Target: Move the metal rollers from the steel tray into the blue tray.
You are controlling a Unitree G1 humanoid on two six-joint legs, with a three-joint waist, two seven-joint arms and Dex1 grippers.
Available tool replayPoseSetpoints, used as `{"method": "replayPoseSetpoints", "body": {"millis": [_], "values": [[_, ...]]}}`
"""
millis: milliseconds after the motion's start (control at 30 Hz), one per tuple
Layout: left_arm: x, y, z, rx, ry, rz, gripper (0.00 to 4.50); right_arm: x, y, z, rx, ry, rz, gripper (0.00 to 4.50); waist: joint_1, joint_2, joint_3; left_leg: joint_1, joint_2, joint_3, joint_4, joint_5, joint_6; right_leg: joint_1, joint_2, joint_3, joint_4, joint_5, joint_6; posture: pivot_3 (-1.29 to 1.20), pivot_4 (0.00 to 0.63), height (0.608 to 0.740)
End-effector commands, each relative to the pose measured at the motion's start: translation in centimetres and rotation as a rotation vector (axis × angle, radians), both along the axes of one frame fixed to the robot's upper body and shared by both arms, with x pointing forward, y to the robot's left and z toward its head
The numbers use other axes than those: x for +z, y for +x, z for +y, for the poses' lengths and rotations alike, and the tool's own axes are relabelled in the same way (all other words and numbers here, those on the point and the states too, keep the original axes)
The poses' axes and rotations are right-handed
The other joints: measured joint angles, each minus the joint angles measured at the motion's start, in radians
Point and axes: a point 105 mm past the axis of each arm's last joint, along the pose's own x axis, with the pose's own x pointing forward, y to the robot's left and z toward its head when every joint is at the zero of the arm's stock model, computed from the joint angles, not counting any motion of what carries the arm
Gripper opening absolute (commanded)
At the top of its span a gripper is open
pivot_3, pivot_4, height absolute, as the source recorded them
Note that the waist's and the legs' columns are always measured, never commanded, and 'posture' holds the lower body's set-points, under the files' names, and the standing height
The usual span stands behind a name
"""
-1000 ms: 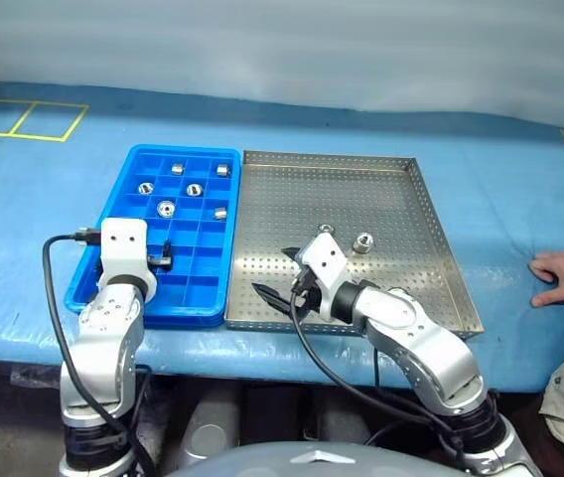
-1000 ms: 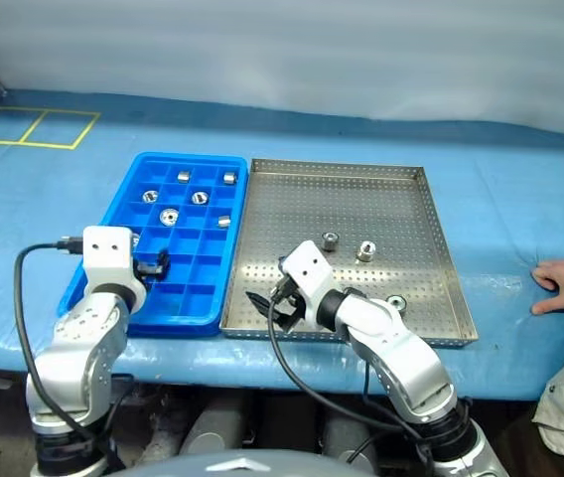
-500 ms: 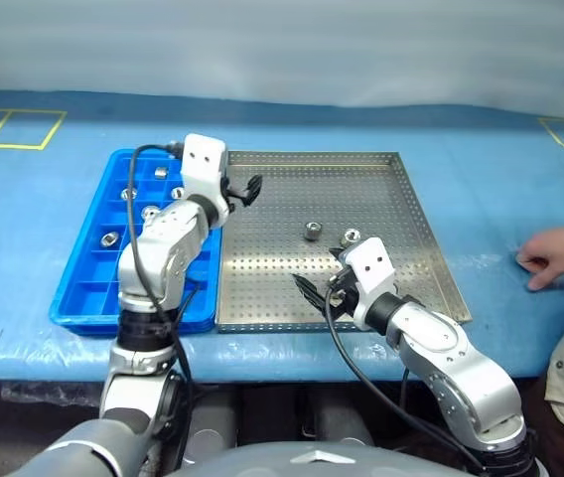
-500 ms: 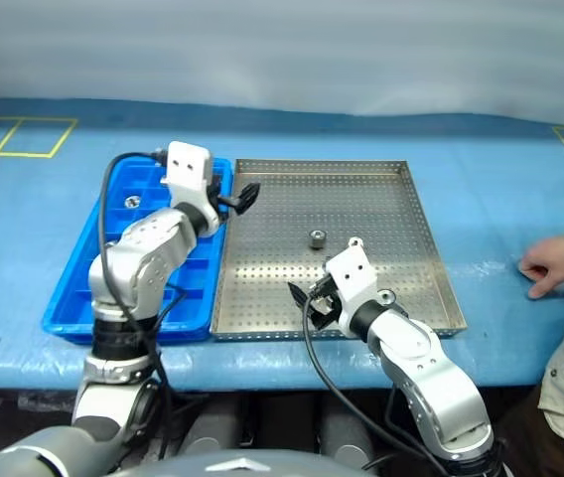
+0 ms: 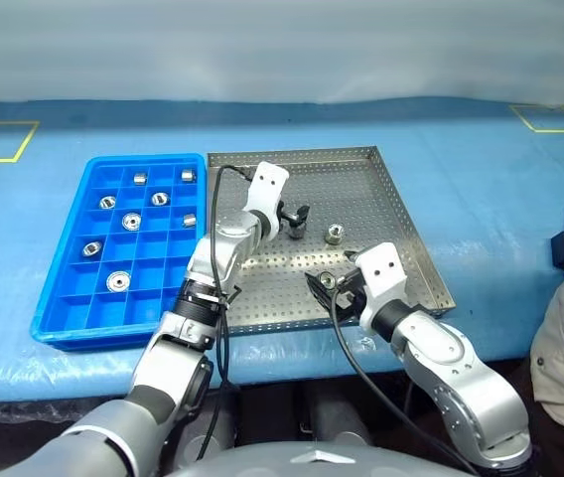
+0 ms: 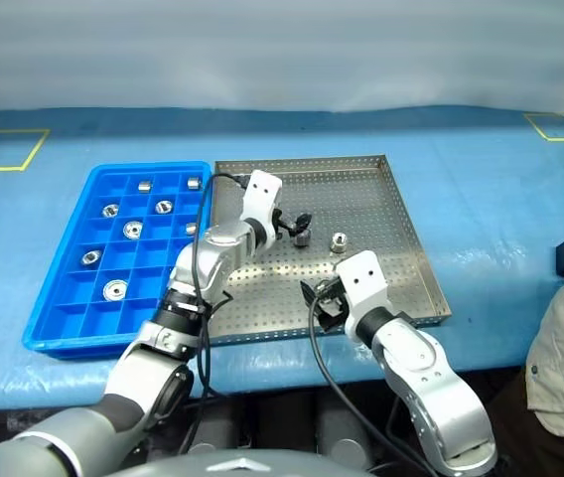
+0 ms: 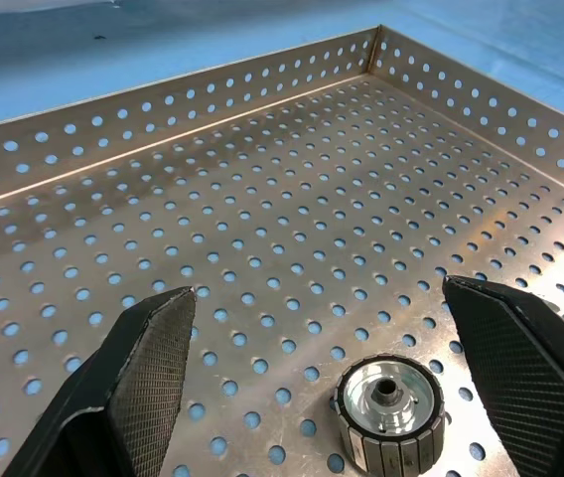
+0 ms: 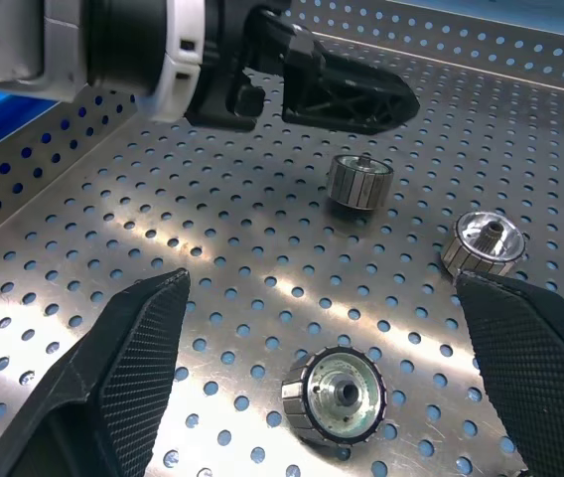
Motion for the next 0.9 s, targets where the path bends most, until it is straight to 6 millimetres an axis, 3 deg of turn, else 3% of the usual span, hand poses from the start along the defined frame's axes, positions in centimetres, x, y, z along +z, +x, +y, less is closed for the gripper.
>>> {"method": "replayPoseSetpoints", "body": {"millis": [33, 333, 533, 633, 833, 900], "values": [[1.2, 0.4, -1.6, -0.032, -0.035, -0.039, 4.33, 1.3, 0.0, 0.5, 0.015, 0.013, -0.055, 4.5, -0.001, 0.0, 0.0, 0.0, 0.0, 0.0, 0.0, 0.0, 0.0, 0.0, 0.0, 0.0, 0.0, 0.0, 0.001, -0.11, 0.15, 0.74], [-0.7, 1.2, -2.1, 0.01, 0.021, 0.026, 4.33, 1.6, 0.2, 0.6, 0.023, 0.008, -0.064, 4.5, -0.003, 0.0, 0.0, 0.0, 0.0, 0.0, 0.0, 0.0, 0.001, 0.0, 0.0, 0.0, -0.001, 0.001, 0.002, -0.11, 0.15, 0.74], [-2.2, 0.5, -2.5, -0.018, 0.045, 0.081, 4.33, 1.5, 0.2, 0.6, 0.017, 0.01, -0.064, 4.5, -0.003, 0.0, 0.0, 0.0, 0.0, 0.001, 0.0, -0.001, 0.001, 0.0, 0.0, 0.001, -0.001, 0.002, 0.003, -0.13, 0.15, 0.74], [-2.8, 0.2, -2.4, -0.023, 0.064, 0.115, 3.74, 1.5, 0.2, 0.6, 0.017, 0.011, -0.065, 4.5, -0.003, 0.0, 0.0, 0.0, 0.0, 0.001, 0.0, -0.001, 0.001, 0.0, 0.0, 0.001, -0.002, 0.002, 0.003, -0.12, 0.15, 0.74], [-2.9, -0.6, -2.0, -0.047, 0.104, 0.117, 1.8, 1.7, 0.4, 0.8, 0.024, 0.014, -0.069, 4.5, -0.004, 0.0, 0.0, 0.0, 0.0, 0.001, 0.0, -0.001, 0.001, 0.001, 0.0, 0.001, -0.002, 0.002, 0.004, -0.11, 0.15, 0.74], [-2.3, -0.8, -1.5, -0.038, 0.081, 0.107, 1.75, 1.7, 0.4, 0.9, 0.032, 0.016, -0.07, 4.5, -0.005, 0.0, 0.0, 0.0, 0.0, 0.001, 0.0, -0.001, 0.001, 0.0, 0.0, 0.001, -0.002, 0.002, 0.004, -0.09, 0.15, 0.74]]}}
